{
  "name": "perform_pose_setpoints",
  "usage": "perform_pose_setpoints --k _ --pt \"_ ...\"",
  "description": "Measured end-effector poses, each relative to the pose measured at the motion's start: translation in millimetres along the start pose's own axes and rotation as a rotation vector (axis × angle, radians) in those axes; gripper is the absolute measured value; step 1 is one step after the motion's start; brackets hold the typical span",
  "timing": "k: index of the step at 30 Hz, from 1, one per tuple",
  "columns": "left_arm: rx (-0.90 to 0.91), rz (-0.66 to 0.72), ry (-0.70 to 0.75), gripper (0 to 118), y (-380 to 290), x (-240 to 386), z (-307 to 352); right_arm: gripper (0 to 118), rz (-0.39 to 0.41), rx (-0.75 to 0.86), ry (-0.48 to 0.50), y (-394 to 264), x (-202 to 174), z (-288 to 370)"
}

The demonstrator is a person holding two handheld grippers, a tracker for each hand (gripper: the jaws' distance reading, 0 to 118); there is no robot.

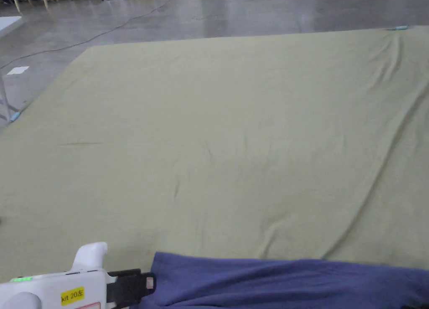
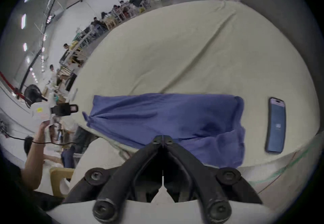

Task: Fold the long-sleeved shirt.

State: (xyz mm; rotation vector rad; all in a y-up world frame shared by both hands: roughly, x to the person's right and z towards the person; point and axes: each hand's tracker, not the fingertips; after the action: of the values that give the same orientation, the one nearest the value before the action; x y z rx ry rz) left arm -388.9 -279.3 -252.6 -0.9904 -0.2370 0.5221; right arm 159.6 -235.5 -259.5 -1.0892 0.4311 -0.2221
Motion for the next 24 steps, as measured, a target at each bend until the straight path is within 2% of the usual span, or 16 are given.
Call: perform_pose_setpoints --k 1,3,6,8,10,14,19,20,21,22,24 --pt "-0.008 0.082 -0.027 116 4 -16 -4 0 -0.001 0.004 0.022 4 1 5" --pt "-0.086 0.206 -0.051 115 14 -46 -16 0 -0.003 0.008 0.046 3 1 7" --pt "-0.119 0.274 -0.101 116 3 -74 -45 0 -0.027 0.027 0.112 6 4 9" --pt "-0.229 0.378 -0.244 118 -10 -88 -69 0 -0.053 0.026 0.182 5 5 4" --pt "-0.118 0.397 -0.351 118 -10 -95 -71 0 -0.061 0.014 0.251 5 13 -3" --pt "-0.138 0.533 -0.507 118 -8 -102 -94 0 -0.112 -0.006 0.427 -1 18 -16" --pt "-0.122 0.501 -0.542 116 -2 -75 -118 0 -0.091 0.022 0.462 1 11 -19" --pt "-0.131 0.501 -0.560 108 -2 -69 -123 0 -0.091 0.023 0.464 2 9 -20" --pt "-0.147 0.512 -0.590 70 -3 -64 -127 0 -0.090 0.023 0.464 5 3 -18" --pt "-0.169 0.531 -0.624 0 -5 -56 -129 0 -0.088 0.025 0.465 6 1 -18" --pt "-0.243 0.521 -0.523 0 -15 -40 -144 0 -0.081 0.029 0.458 6 -1 -18"
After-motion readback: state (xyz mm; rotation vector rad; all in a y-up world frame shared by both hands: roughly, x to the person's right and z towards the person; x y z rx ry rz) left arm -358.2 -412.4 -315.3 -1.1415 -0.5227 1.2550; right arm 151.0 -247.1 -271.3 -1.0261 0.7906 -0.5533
